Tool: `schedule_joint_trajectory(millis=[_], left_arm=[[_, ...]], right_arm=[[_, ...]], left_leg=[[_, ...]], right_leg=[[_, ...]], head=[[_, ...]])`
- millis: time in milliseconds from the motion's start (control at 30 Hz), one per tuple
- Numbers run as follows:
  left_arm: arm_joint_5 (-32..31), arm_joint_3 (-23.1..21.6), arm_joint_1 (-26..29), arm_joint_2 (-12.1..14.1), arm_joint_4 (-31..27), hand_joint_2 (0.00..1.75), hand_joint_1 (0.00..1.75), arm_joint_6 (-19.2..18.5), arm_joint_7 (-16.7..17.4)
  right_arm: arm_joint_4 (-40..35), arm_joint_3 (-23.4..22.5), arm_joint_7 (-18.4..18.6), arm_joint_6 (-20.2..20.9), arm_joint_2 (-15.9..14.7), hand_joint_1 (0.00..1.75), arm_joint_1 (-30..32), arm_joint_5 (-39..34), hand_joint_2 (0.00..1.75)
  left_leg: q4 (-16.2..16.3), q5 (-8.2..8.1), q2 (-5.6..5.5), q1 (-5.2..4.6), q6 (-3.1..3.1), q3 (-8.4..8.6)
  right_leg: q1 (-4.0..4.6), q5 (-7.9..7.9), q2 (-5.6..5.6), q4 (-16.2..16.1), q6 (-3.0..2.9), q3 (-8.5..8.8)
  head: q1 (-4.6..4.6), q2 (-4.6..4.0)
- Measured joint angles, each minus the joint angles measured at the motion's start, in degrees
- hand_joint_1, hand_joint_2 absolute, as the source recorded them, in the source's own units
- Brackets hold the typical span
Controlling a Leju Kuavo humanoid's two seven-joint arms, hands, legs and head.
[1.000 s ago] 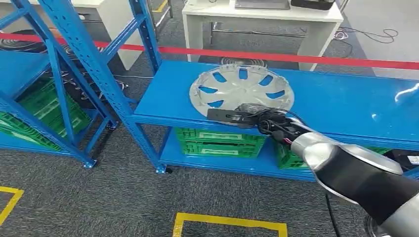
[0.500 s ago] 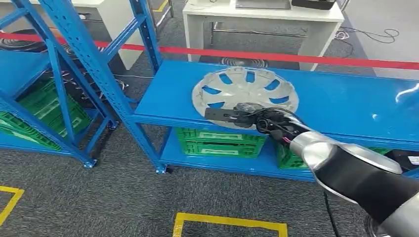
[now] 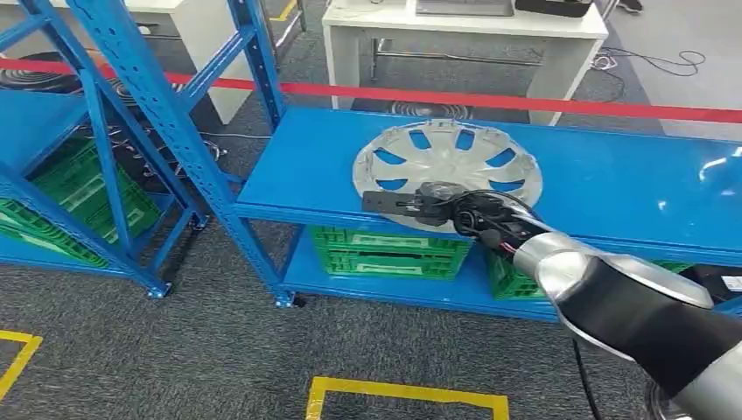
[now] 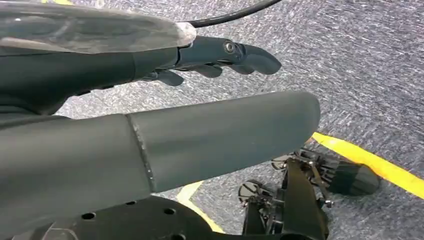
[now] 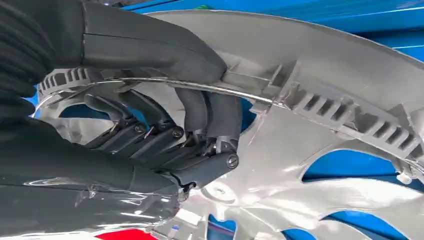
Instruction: Take the parts from the cabinet and place them on the table.
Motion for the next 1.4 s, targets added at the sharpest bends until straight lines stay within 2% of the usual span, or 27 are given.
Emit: schedule_joint_trajectory(millis=[33, 367, 533, 633, 867, 1167, 1333, 1400], left_arm=[[0.0, 0.0, 0.0, 0.0, 0.0, 1.75, 0.0, 0.0, 0.0], [-0.2, 0.0, 0.0, 0.2, 0.0, 1.75, 0.0, -0.6, -0.2], [1.0, 0.1, 0.0, 0.5, 0.0, 1.75, 0.0, 1.2, -0.5], [1.1, 0.1, 0.0, 0.6, 0.0, 1.75, 0.0, 1.2, -0.5], [1.2, 0.1, 0.0, 0.6, 0.0, 1.75, 0.0, 1.5, -0.8], [1.6, 0.1, 0.0, 0.5, 0.0, 1.75, 0.0, 2.3, -1.3], [1.7, 0.1, 0.0, 0.4, 0.0, 1.75, 0.0, 2.4, -1.3], [1.7, 0.1, 0.0, 0.4, 0.0, 1.75, 0.0, 2.5, -1.3]], right_arm=[[0.0, 0.0, 0.0, 0.0, 0.0, 1.75, 0.0, 0.0, 1.75], [-0.2, 0.0, 0.8, 0.7, 0.0, 1.75, 0.0, 0.4, 1.75], [-0.7, 0.0, 1.1, -0.8, 0.0, 1.75, 0.0, -0.5, 1.75], [-1.6, -0.8, -2.2, -1.8, 0.0, 1.75, 0.1, -4.6, 1.75], [-7.3, -6.4, -12.0, -1.8, 0.0, 1.75, 0.8, -21.1, 1.75], [-18.2, -11.8, -17.8, -1.8, 0.0, 1.75, 1.4, -38.8, 1.75], [-22.2, -13.7, -18.8, -1.9, -0.2, 1.75, 2.0, -40.1, 1.75], [-23.6, -14.4, -20.7, -2.3, -0.2, 1.75, 2.6, -41.1, 1.75]], left_leg=[[0.0, 0.0, 0.0, 0.0, 0.0, 0.0], [0.0, 0.0, 0.0, 0.0, 0.0, 0.0], [0.0, 0.0, 0.0, 0.0, 0.0, 0.0], [0.0, 0.02, -0.01, 0.0, -0.02, -0.01], [0.0, 0.02, 0.04, 0.0, -0.03, 0.0], [-0.1, 0.03, 0.03, 0.01, -0.05, 0.01], [-0.1, 0.03, 0.04, 0.0, -0.05, 0.0], [-0.1, 0.03, 0.02, 0.0, -0.05, 0.0]], right_leg=[[0.0, 0.0, 0.0, 0.0, 0.0, 0.0], [0.0, 0.0, 0.0, 0.0, 0.0, -0.02], [0.0, 0.0, 0.0, 0.0, 0.0, 0.0], [0.0, 0.0, -0.01, 0.0, 0.0, 0.03], [0.0, 0.01, 0.1, 0.0, 0.0, 0.01], [0.0, 0.01, 0.08, 0.0, -0.01, -0.08], [-0.01, 0.01, 0.08, 0.0, -0.01, -0.11], [-0.01, 0.01, 0.08, 0.0, -0.01, -0.1]], head=[[0.0, 0.0], [0.0, 0.0], [0.0, 0.0], [0.0, 0.0], [-0.02, 0.0], [-0.02, 0.0], [-0.04, 0.0], [-0.02, 0.0]])
